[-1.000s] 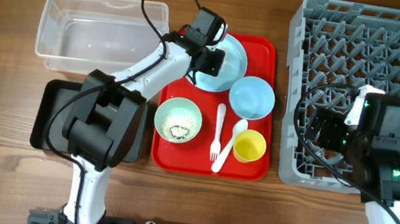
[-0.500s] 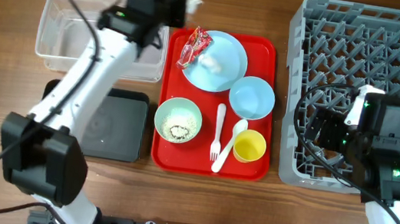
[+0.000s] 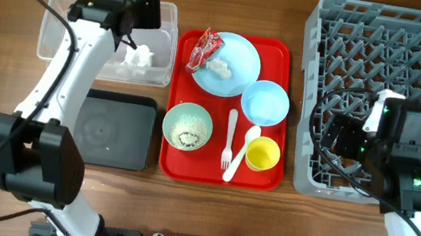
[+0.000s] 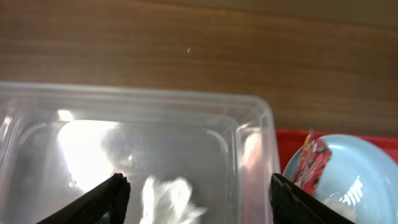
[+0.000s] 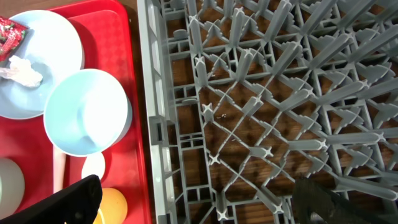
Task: Sort waste into correct bins and load items into the dishwasher rack
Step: 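Reach the left gripper back to the plate and grasp the red wrapper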
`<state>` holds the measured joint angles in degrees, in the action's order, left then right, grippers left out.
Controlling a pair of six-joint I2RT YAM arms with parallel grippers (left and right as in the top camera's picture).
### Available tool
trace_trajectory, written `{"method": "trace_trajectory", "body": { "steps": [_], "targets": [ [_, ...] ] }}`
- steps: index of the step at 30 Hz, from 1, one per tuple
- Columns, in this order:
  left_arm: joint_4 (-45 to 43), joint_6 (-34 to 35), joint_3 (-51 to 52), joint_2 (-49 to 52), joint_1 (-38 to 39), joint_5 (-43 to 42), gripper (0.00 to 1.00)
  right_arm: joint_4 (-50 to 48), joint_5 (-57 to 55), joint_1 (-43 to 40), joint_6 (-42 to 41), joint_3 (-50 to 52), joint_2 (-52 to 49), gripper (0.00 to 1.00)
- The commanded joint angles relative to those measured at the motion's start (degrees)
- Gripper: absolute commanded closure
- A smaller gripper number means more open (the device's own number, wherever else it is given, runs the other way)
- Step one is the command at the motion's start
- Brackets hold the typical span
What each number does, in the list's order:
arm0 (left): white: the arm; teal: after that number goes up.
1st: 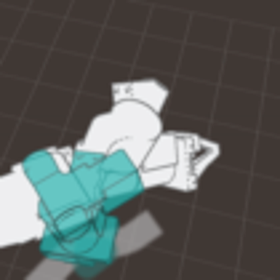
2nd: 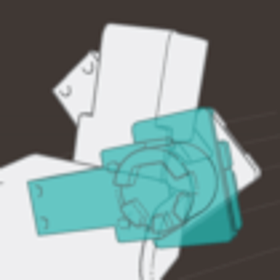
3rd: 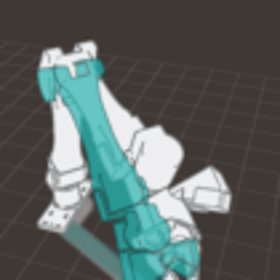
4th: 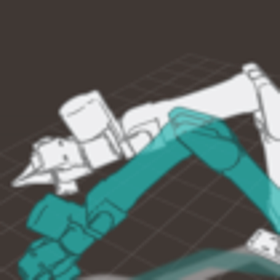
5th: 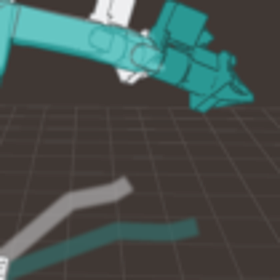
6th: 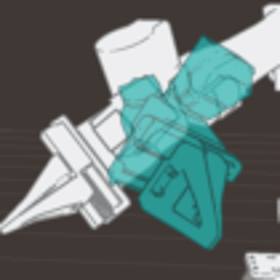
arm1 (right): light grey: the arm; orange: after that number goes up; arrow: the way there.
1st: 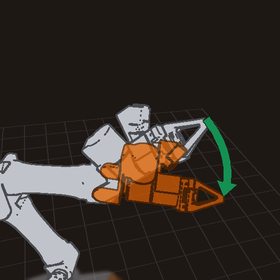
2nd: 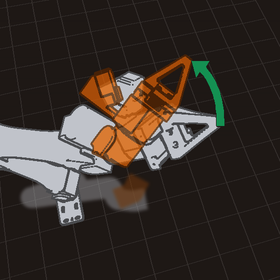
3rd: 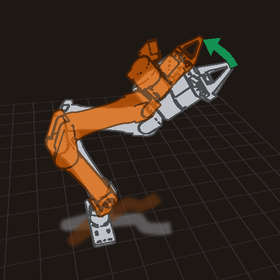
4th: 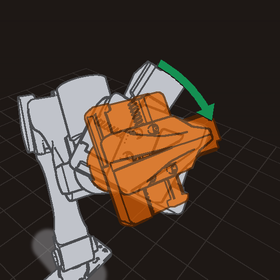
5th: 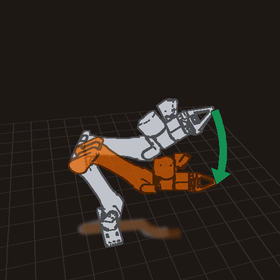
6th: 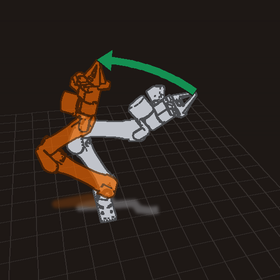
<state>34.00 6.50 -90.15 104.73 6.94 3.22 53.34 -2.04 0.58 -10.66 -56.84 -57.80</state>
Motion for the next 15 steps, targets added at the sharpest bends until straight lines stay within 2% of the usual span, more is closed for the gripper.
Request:
{"method": "trace_trajectory", "body": {
  "steps": [1,3,7,15],
  "targets": [
    [-3.8,-0.1,0.1,-0.3,4.6,-6.2,0.2,-0.2,-1.4,-0.2,0.2,-1.3,0.6,0.0],
    [-5.4,-0.2,0.1,0.4,8.0,-7.0,0.14,-0.2,-1.4,-0.2,0.2,-1.3,0.6,0.0],
    [-8.2,-2.5,0.1,3.9,12.7,-5.0,0.1,-0.2,-1.4,-0.2,0.1,-1.3,0.6,0.0],
    [-13.9,-2.5,0.1,12.8,14.2,-4.7,0.08,-0.2,-1.4,-0.2,0.1,-1.3,0.6,0.0]
  ]
}}
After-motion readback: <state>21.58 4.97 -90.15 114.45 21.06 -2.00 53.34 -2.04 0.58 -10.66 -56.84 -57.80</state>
